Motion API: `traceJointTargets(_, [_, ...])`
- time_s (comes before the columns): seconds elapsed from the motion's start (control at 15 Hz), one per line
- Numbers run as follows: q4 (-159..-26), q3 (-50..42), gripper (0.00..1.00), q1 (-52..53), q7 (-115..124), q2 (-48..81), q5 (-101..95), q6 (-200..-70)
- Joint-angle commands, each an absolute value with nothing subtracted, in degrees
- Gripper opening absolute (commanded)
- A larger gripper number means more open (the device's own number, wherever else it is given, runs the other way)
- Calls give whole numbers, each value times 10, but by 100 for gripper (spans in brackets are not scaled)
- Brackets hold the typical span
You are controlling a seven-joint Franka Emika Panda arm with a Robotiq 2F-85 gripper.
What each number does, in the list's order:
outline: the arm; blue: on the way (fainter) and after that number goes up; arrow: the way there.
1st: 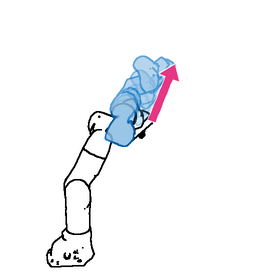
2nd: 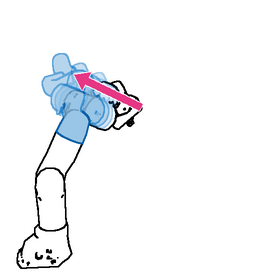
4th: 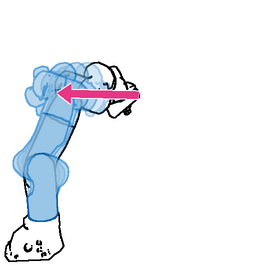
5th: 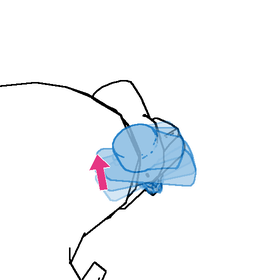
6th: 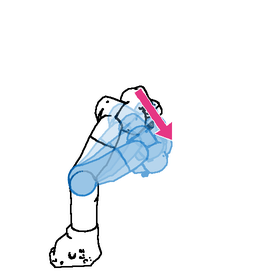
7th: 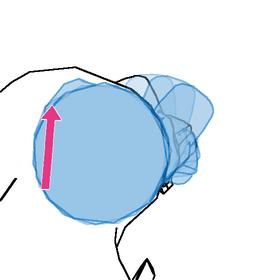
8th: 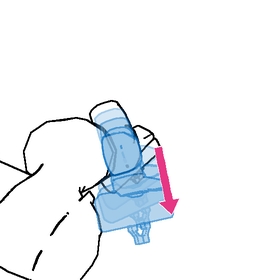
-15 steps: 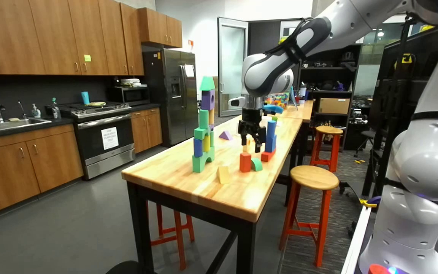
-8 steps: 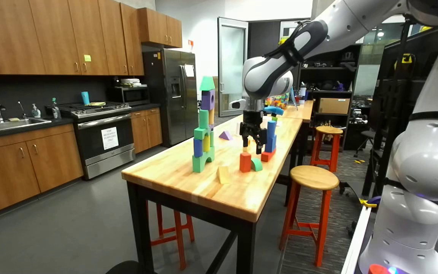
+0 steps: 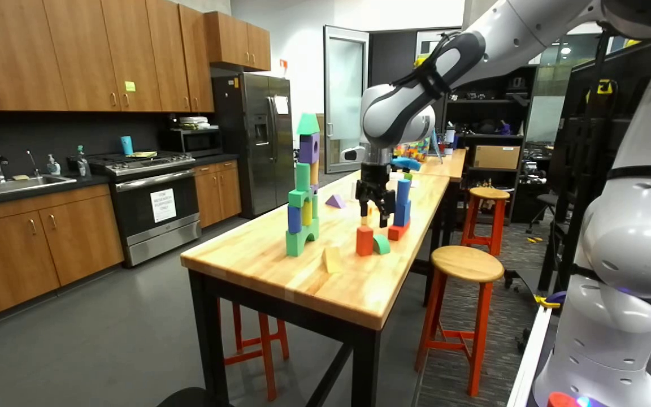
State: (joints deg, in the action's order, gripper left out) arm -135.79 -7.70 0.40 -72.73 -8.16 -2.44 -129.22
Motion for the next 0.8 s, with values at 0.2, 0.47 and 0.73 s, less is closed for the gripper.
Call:
traceJointTargets(0.2, [-1353,-68,100,-9,-713,-56,-53,-1324])
traceJointTargets(0.47, [-1350,-67,100,-13,-702,-42,-66,-1332])
traceJointTargets(0.73, [-1356,-65,100,-13,-713,-46,-57,-1326])
